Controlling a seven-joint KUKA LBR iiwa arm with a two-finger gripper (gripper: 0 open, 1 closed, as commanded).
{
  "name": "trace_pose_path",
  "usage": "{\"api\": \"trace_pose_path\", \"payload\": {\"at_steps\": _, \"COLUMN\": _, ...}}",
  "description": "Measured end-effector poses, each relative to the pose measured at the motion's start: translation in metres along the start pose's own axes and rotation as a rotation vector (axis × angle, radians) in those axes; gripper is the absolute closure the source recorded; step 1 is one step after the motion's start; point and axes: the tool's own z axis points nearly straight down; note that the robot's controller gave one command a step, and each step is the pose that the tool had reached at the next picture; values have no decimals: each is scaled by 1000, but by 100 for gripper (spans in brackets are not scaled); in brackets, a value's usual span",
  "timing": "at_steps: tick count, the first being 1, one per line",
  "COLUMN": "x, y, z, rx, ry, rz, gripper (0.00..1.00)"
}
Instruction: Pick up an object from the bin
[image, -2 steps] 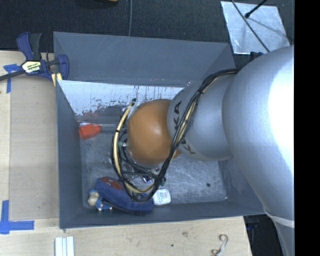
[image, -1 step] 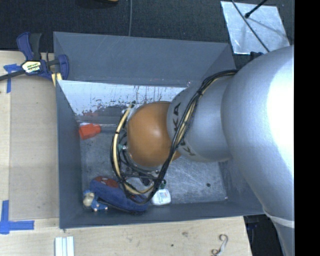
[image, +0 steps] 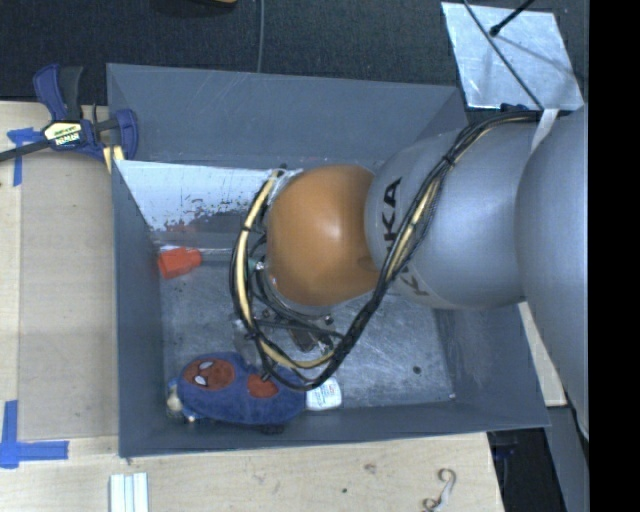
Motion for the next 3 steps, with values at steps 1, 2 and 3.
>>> {"api": "trace_pose_path", "payload": {"at_steps": 1, "x": 2, "y": 0, "z": 4, "rx": -1, "ry": 9, "rz": 1, "gripper": 0}}
{"api": "trace_pose_path", "payload": {"at_steps": 2, "x": 9, "y": 15, "z": 77, "rx": 2, "ry": 5, "rz": -138, "gripper": 0}}
{"api": "trace_pose_path", "payload": {"at_steps": 3, "x": 5, "y": 14, "z": 73, "rx": 4, "ry": -4, "rz": -134, "gripper": 100}}
